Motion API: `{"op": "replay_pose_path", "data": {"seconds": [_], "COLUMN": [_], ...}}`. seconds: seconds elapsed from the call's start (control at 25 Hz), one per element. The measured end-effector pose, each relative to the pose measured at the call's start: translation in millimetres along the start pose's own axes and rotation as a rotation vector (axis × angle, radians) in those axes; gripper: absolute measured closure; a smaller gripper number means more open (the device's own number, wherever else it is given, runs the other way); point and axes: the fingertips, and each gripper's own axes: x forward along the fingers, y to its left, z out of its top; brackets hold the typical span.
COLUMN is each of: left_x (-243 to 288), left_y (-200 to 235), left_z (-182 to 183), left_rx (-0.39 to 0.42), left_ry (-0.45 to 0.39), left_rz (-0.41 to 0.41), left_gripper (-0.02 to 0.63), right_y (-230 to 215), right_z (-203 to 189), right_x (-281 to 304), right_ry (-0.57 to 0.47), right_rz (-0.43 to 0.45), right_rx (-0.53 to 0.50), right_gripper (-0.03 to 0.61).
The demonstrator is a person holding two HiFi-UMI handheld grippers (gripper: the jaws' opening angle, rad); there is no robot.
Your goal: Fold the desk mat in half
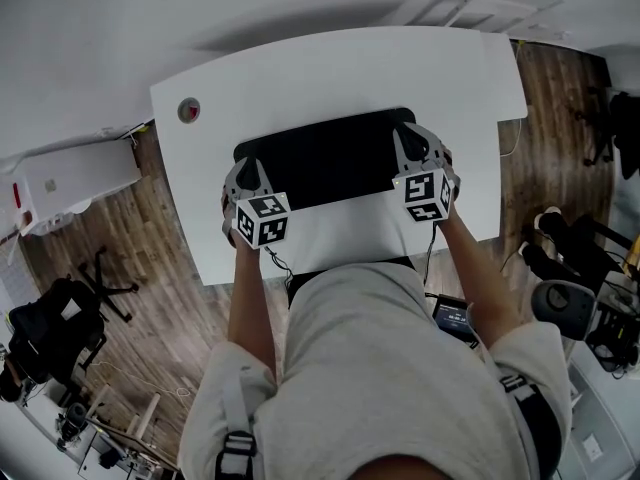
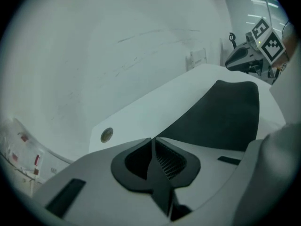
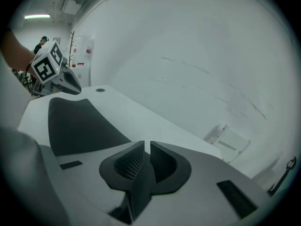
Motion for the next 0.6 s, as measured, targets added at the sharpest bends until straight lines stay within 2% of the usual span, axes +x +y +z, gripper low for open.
{"op": "replay_pose_path", "data": {"seconds": [0.36,0.48,0.6], "left_x": [-66,-94,-122], "left_y": [-29,-37,-45], "left_z": [39,53,66], "left_rx": [-0.231,-0.265,-0.254], "left_ry": [-0.247,-0.32,-0.397], "left_rz": [-0.083,-0.112,-0.124], "left_gripper": [0.601,0.601,0.601], "right_y": [28,37,46], "right_z": [44,59,74], "right_x": [-49,-69,-92], "right_ry": [-0.179,-0.23,-0.283], "right_rz": [0.013,-0.004,-0.013], "right_rx": [0.184,0.167,0.167], "right_gripper": [0.531,0.534,0.535]}}
